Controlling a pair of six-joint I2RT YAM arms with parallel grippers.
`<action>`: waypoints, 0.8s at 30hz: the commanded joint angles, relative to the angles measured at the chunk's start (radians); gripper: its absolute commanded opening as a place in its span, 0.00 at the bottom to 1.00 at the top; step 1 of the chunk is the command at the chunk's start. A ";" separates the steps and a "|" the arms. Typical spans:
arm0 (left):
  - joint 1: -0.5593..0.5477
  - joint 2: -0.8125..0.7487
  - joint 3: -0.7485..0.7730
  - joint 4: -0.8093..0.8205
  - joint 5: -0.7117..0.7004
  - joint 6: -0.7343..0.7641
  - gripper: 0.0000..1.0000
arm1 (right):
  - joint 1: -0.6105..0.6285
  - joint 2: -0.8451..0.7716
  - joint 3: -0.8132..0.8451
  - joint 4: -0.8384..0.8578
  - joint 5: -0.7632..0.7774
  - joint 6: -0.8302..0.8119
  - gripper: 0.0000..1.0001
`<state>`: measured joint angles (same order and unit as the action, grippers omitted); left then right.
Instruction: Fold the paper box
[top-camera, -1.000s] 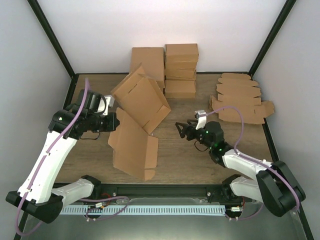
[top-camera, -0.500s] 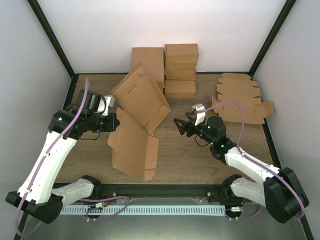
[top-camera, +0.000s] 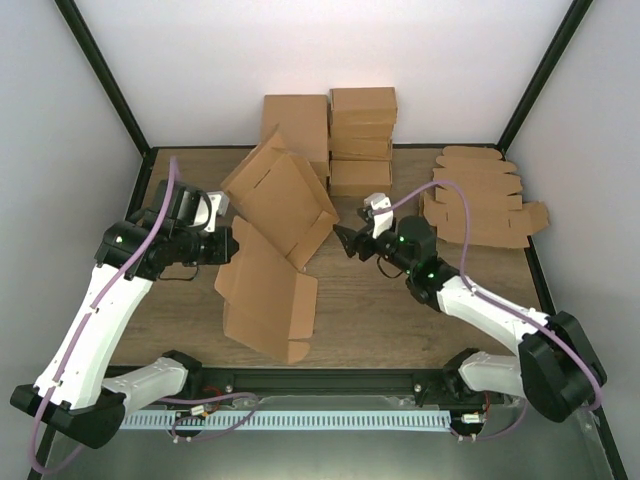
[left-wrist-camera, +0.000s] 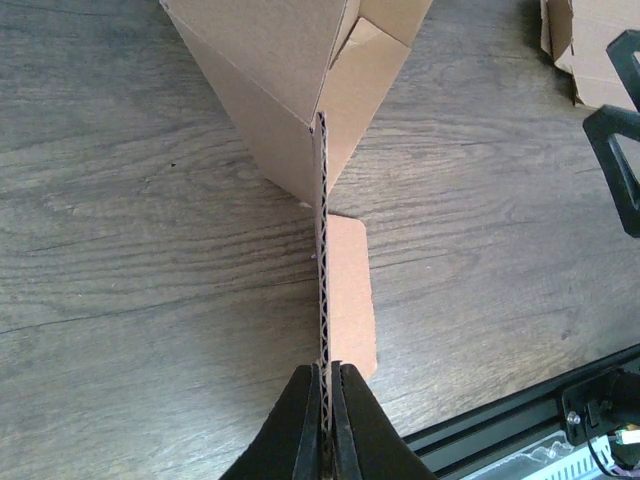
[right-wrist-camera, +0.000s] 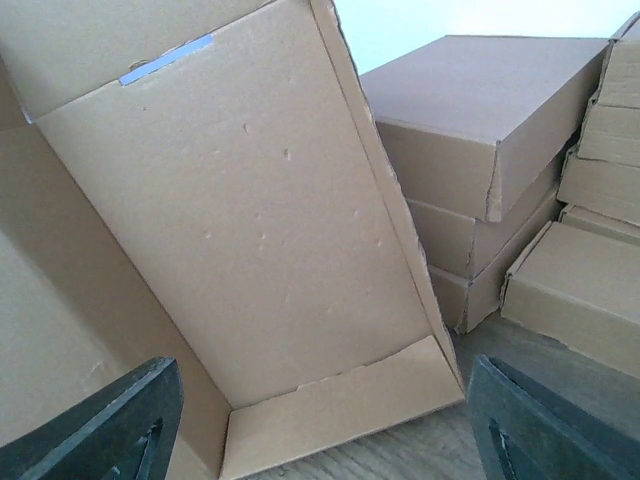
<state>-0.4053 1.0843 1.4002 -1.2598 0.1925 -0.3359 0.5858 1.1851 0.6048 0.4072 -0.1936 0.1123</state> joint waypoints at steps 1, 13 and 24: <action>0.000 -0.019 -0.003 0.014 0.022 0.015 0.04 | 0.009 0.037 0.086 -0.001 0.029 -0.045 0.81; 0.000 -0.021 -0.015 0.024 0.036 0.017 0.04 | 0.009 0.071 0.111 -0.019 0.051 -0.077 0.81; 0.001 -0.020 -0.021 0.035 0.052 0.018 0.04 | 0.023 0.092 0.138 -0.026 0.085 -0.097 0.80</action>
<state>-0.4053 1.0752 1.3872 -1.2507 0.2241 -0.3340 0.5987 1.2671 0.6807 0.3794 -0.1284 0.0368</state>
